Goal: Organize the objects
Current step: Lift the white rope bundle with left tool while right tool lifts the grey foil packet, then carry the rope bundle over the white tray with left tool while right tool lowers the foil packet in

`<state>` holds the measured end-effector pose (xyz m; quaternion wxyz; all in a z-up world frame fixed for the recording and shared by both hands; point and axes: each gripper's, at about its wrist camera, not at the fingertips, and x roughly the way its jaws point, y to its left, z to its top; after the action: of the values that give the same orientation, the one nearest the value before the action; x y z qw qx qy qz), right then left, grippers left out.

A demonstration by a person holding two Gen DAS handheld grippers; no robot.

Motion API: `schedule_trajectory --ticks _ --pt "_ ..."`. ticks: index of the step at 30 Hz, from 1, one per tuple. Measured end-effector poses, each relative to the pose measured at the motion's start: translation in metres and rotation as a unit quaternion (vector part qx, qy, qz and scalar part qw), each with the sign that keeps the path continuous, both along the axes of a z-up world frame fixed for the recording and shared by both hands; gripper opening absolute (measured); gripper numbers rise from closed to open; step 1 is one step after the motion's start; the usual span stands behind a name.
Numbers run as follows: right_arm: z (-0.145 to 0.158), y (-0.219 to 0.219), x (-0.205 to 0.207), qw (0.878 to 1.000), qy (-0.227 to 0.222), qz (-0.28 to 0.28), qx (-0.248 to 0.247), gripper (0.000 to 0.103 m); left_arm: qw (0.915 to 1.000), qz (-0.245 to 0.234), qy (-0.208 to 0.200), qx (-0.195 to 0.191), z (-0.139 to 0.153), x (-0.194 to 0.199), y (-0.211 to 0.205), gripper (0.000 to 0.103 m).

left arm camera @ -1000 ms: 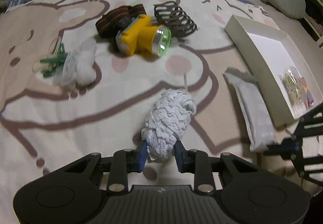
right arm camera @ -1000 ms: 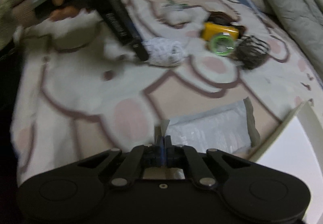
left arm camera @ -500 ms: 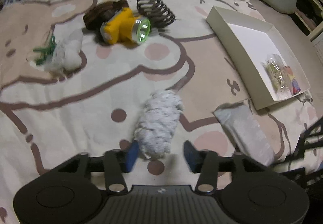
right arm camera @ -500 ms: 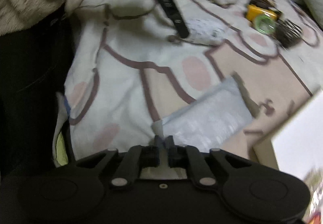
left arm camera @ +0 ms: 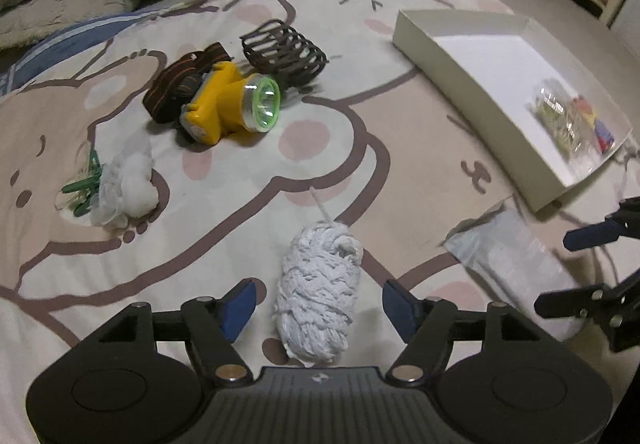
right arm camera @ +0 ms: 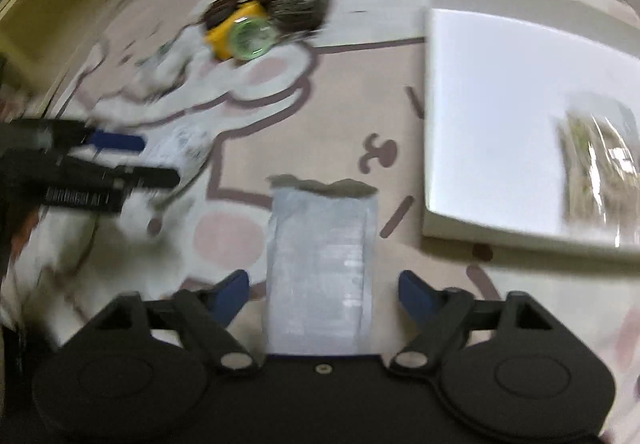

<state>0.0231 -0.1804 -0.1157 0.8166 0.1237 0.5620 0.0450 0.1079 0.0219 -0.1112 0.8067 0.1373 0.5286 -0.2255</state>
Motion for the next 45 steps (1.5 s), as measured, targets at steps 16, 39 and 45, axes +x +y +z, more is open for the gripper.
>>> schedule_trajectory --ticks 16,39,45 --pt "-0.021 0.026 -0.013 0.998 0.025 -0.002 -0.055 0.063 0.9984 0.011 0.055 0.009 -0.026 0.022 -0.002 0.051" --pt "0.079 -0.04 0.02 0.972 -0.204 0.005 -0.113 0.055 0.981 0.141 -0.054 -0.122 0.049 0.034 -0.013 0.044" --pt "0.094 -0.085 0.025 0.962 -0.241 -0.033 -0.124 0.055 0.974 0.153 -0.075 -0.149 0.065 0.036 -0.031 0.044"
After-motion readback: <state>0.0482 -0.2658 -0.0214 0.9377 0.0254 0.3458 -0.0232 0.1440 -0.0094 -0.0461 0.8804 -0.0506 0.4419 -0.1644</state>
